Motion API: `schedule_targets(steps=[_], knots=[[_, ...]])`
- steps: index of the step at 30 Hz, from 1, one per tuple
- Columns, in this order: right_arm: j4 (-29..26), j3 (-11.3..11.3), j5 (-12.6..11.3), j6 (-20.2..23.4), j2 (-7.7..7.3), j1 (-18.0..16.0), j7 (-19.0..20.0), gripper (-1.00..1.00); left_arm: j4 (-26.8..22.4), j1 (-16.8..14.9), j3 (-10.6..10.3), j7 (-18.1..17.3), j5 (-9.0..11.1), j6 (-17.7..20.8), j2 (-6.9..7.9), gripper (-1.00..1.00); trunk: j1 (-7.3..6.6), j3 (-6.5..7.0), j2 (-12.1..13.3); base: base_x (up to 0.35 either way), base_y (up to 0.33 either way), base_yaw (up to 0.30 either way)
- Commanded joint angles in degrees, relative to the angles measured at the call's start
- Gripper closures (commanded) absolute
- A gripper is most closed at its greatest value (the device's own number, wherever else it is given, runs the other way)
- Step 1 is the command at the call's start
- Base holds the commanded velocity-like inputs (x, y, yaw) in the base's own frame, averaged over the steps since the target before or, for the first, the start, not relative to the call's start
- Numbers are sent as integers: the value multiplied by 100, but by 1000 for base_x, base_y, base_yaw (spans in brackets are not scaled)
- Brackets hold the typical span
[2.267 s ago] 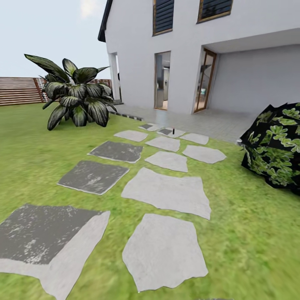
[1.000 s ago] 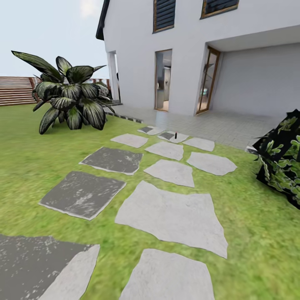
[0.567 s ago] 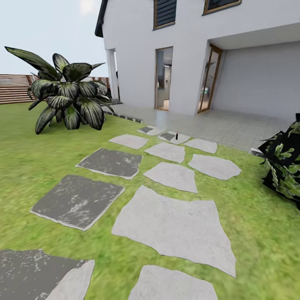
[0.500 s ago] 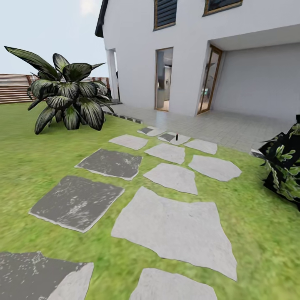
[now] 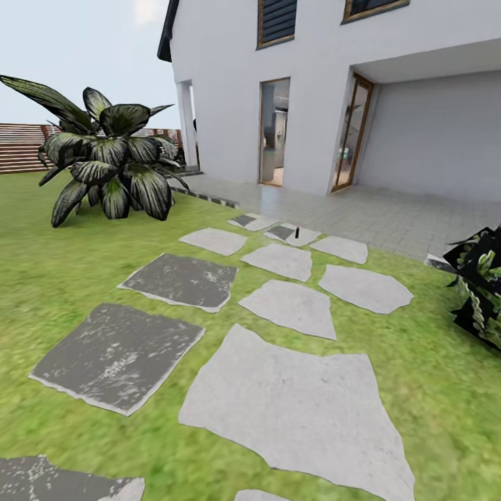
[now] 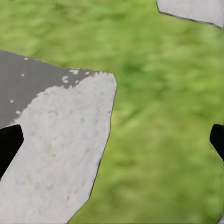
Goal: In the garden, pick up the pesticide atomizer on the floor and spray pesticide onto both trees until each tree trunk is fully covered.
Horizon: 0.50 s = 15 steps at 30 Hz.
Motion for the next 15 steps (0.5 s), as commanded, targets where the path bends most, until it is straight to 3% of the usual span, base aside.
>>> schedule_targets(steps=[1,15], knots=[[0,0,0,0,0,0,0,-100,0,0,0,0,0,0,0,-100,0,0,0,340,0,0],[0,0,0,0,0,0,0,-100,0,0,0,1,-3,0,0,-100,0,0,0,340,0,0]])
